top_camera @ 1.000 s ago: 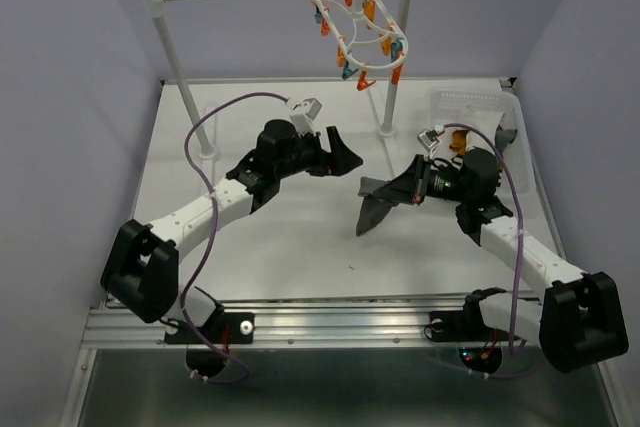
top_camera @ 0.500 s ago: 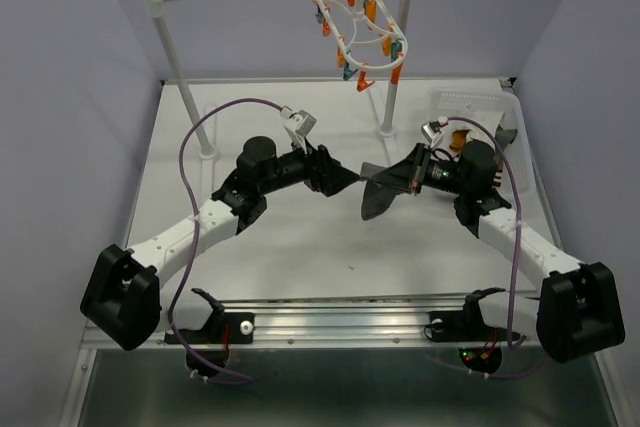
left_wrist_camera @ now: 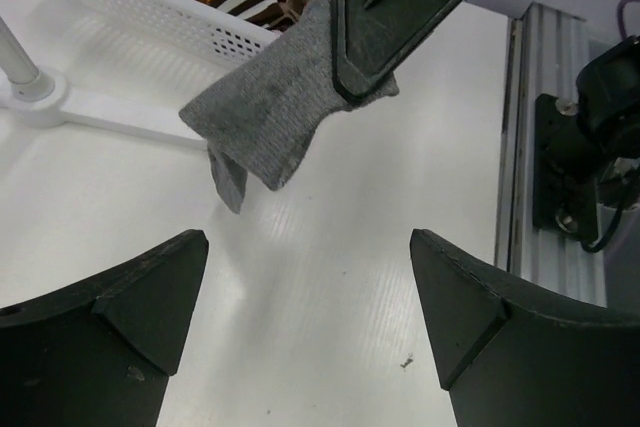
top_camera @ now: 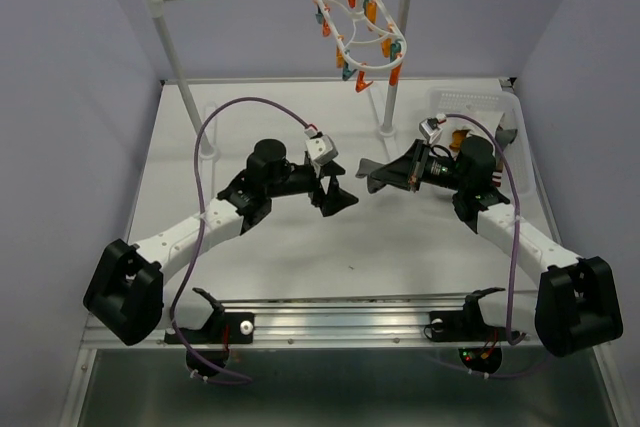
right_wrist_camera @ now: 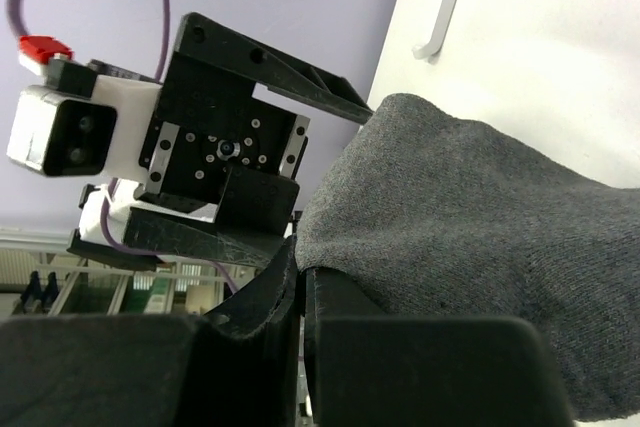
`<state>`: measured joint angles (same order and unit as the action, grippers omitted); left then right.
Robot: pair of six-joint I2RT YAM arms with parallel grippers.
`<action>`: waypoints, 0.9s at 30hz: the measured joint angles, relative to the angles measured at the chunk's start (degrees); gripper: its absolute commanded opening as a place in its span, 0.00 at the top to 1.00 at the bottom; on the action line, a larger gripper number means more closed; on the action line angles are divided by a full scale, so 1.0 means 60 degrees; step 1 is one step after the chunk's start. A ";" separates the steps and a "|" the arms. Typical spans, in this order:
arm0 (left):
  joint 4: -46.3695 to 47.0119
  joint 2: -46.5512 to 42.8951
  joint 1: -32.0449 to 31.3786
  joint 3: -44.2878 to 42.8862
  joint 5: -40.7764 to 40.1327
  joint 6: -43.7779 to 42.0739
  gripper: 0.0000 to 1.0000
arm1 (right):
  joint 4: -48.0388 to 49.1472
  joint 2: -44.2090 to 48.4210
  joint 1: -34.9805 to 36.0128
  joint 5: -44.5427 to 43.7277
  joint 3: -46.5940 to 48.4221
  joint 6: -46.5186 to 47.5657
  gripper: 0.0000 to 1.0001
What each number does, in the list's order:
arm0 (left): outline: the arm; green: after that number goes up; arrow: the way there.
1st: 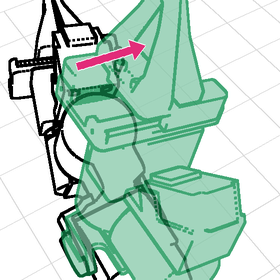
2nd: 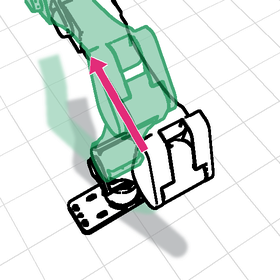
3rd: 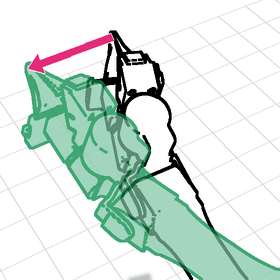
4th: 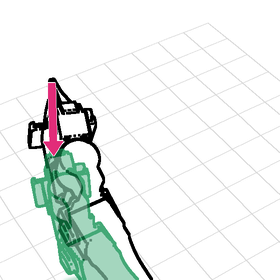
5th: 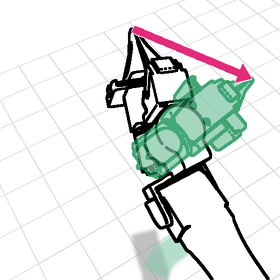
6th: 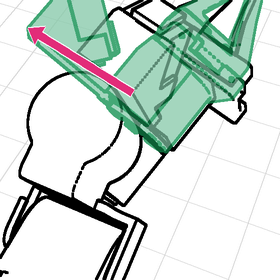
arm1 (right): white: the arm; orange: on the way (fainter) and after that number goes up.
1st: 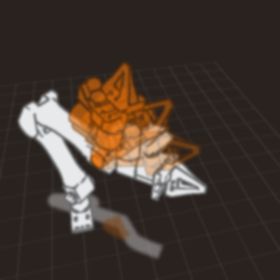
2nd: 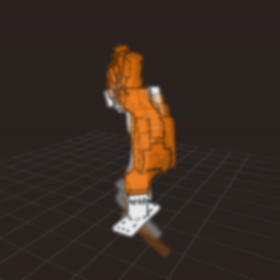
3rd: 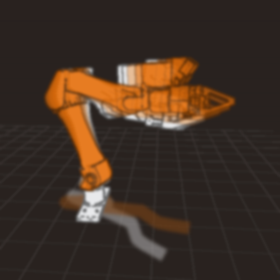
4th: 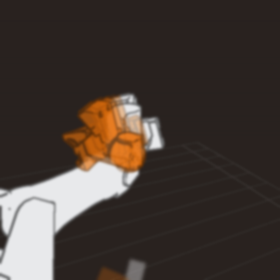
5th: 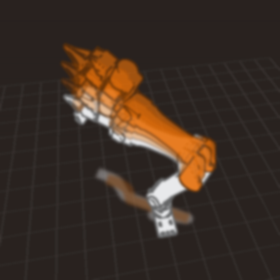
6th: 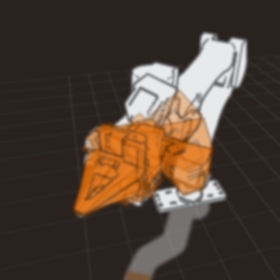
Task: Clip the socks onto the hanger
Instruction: Pick up the sock from the bin.
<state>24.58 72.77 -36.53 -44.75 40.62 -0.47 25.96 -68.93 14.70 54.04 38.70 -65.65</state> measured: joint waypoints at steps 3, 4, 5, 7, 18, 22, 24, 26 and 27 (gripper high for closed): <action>-0.0539 0.0404 -0.0284 -0.0747 -0.0364 -0.0805 0.09 | 0.0000 0.0000 0.0000 0.0069 0.0000 -0.0073 0.98; -0.0627 0.0484 -0.0361 -0.0911 -0.0474 -0.1002 0.10 | 0.0000 0.0000 0.0000 0.0084 0.0000 -0.0106 0.98; -0.0699 0.0561 -0.0459 -0.1100 -0.0583 -0.1217 0.10 | 0.0004 0.0000 0.0000 0.0102 0.0000 -0.0135 0.98; -0.0900 0.0648 -0.0652 -0.1362 -0.0776 -0.1657 0.14 | 0.0000 0.0000 0.0000 0.0146 0.0000 -0.0186 0.98; -0.1832 0.0900 -0.1209 -0.2011 -0.1701 -0.3209 0.60 | 0.0153 0.0000 0.0000 0.0397 -0.0004 -0.0739 0.98; -0.1931 0.0900 -0.1260 -0.2193 -0.1738 -0.3614 0.61 | 0.0863 -0.0004 0.0000 0.0535 -0.0058 -0.1388 0.98; -0.1934 0.0900 -0.1344 -0.2255 -0.1723 -0.3854 0.64 | 0.1198 -0.0015 0.0000 0.0608 -0.0084 -0.1625 0.98; -0.1967 0.0896 -0.1424 -0.2291 -0.1708 -0.4047 0.75 | 0.1406 -0.0018 0.0000 0.0670 -0.0109 -0.1814 0.98; -0.2011 0.0896 -0.1468 -0.2317 -0.1708 -0.4138 0.84 | 0.1508 -0.0018 0.0000 0.0699 -0.0120 -0.1891 0.98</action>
<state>12.51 78.15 -45.34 -58.65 30.37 -25.30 35.00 -69.04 14.70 58.24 37.98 -76.99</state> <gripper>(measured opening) 0.323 0.040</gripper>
